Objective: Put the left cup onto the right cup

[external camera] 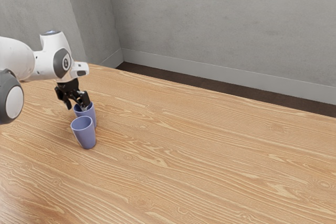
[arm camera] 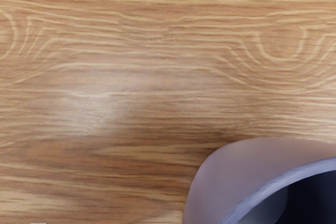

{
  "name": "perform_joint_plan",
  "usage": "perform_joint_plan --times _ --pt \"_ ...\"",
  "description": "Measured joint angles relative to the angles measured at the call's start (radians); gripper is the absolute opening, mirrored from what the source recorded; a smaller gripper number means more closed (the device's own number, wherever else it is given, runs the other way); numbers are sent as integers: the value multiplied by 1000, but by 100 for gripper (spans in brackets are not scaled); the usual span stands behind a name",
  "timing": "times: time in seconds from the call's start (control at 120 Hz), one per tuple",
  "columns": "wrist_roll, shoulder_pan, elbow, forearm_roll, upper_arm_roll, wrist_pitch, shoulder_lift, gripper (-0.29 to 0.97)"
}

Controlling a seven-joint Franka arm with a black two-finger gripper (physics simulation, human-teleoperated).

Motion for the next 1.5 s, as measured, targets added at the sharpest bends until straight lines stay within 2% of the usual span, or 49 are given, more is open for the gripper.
perform_joint_plan --times 0.183,0.383,0.867,1.167,1.5 --pt "2 0 0 -6 0 10 1 14" --pt "3 0 0 -18 0 14 1 -3" --pt "2 0 -2 -20 1 -1 -36 -10" --pt "3 -2 -12 -11 1 -77 -157 -10" --pt "5 -6 -112 13 2 -144 -338 -10"
